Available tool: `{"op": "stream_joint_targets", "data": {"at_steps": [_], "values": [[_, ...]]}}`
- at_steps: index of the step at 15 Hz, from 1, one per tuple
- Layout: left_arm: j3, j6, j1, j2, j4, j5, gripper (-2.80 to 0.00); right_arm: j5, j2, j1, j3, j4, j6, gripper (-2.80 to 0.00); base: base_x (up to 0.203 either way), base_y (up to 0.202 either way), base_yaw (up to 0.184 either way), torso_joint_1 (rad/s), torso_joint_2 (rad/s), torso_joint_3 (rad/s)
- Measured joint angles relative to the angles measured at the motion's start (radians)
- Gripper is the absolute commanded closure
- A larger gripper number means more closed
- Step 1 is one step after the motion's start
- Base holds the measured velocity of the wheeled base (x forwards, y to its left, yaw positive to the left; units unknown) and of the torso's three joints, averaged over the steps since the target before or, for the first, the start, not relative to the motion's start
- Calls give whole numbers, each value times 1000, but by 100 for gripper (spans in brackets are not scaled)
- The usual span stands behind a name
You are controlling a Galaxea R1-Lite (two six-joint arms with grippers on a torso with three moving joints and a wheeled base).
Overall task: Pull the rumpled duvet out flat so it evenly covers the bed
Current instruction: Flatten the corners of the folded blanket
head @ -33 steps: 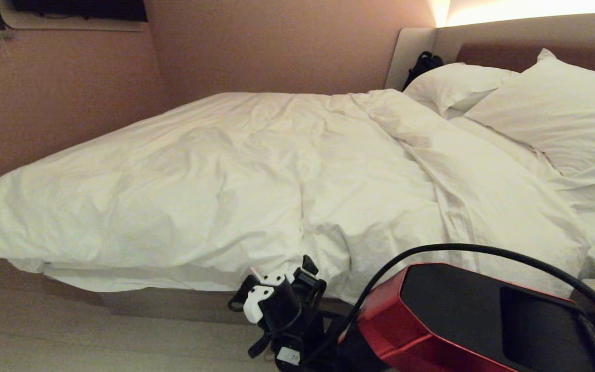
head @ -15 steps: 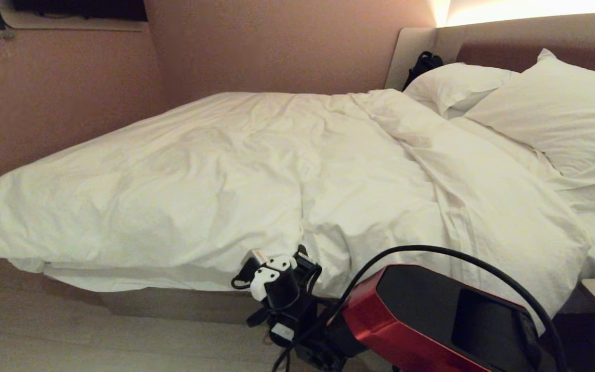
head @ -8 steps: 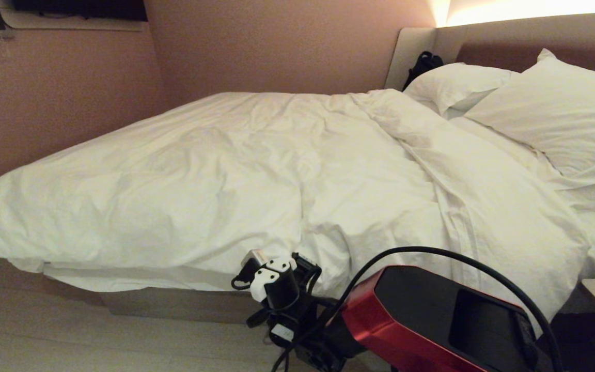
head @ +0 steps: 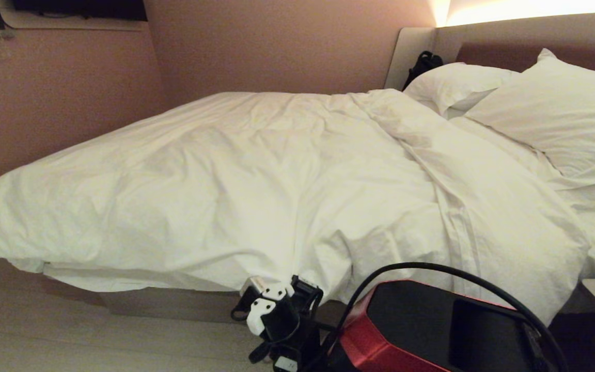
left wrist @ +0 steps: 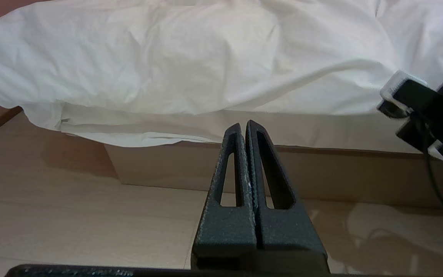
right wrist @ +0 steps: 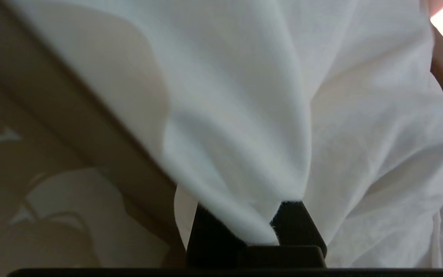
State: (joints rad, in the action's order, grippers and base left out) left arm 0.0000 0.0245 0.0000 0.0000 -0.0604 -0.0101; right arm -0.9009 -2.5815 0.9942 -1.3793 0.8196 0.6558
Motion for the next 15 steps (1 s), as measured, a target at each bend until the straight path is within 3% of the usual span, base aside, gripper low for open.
{"op": "stream_joint_targets", "data": {"at_steps": [5, 15], "values": [[0, 0, 0, 0, 1, 0, 0, -2, 71, 119, 128, -1, -59, 0, 0, 0, 0, 0, 0, 0], [0, 0, 0, 0, 0, 0, 0, -2, 41, 176, 168, 3, -95, 0, 0, 0, 0, 0, 0, 0]]}}
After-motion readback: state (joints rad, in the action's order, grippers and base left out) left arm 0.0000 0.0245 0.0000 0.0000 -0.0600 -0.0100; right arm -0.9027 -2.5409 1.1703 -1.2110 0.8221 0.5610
